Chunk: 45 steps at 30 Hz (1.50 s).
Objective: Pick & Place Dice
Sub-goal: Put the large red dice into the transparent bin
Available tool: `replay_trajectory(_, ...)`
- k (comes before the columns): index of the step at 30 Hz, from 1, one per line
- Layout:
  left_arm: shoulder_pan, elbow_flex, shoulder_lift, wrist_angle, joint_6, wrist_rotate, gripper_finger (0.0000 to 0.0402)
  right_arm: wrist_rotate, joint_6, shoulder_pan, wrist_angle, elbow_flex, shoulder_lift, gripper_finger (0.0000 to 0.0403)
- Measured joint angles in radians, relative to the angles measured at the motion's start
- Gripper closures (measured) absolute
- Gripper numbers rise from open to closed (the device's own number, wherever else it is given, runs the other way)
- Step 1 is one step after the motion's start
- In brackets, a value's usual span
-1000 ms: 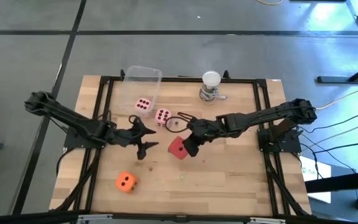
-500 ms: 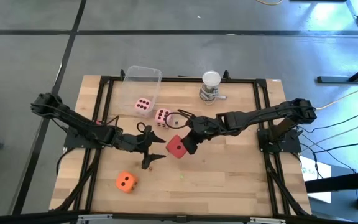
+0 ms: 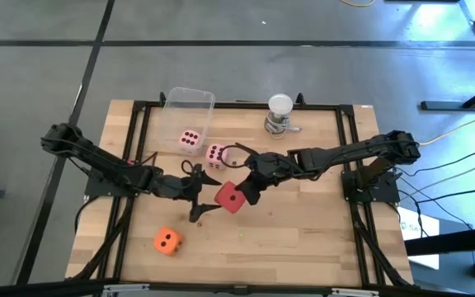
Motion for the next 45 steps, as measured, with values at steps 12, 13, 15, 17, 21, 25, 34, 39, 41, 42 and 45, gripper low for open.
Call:
replay_trajectory(12,-0.009,0.000,0.000,0.025,0.071,0.033,0.0040,-0.007,0.005,-0.014,0.051,0.000,0.000,0.0402)
replay_trajectory(13,-0.009,0.000,0.000,0.025,0.074,0.032,0.0040,-0.007,0.005,-0.017,0.053,0.000,-0.002,0.0402)
replay_trajectory(15,-0.009,0.000,0.000,0.028,0.089,0.029,0.0040,-0.006,0.005,-0.021,0.058,0.000,-0.008,0.0402)
replay_trajectory(17,-0.009,0.000,0.000,0.031,0.101,0.030,0.0040,-0.006,0.003,-0.024,0.063,0.000,-0.014,0.0402)
replay_trajectory(21,-0.010,0.000,0.000,0.064,0.101,0.012,0.0041,0.004,0.003,-0.026,0.080,0.000,-0.019,0.0402)
replay_trajectory(25,-0.011,-0.001,0.001,0.105,0.073,-0.027,0.0048,0.011,0.008,-0.023,0.088,0.000,-0.021,0.0402)
replay_trajectory(34,-0.010,0.005,0.002,0.127,-0.017,-0.055,0.0110,0.039,0.015,-0.023,0.159,0.002,-0.021,0.0402)
replay_trajectory(39,-0.011,0.005,0.002,0.152,-0.056,-0.103,0.0158,0.046,0.018,-0.021,0.163,0.002,-0.021,0.0402)
replay_trajectory(41,-0.011,0.005,0.002,0.154,-0.083,-0.107,0.0190,0.045,0.019,-0.021,0.161,0.002,-0.021,0.0402)
replay_trajectory(42,-0.011,0.006,0.002,0.155,-0.097,-0.105,0.0209,0.043,0.023,-0.020,0.160,0.002,-0.020,0.0402)
replay_trajectory(45,-0.011,0.008,0.002,0.161,-0.141,-0.080,0.0274,0.039,0.028,-0.016,0.157,0.002,-0.019,0.0403)
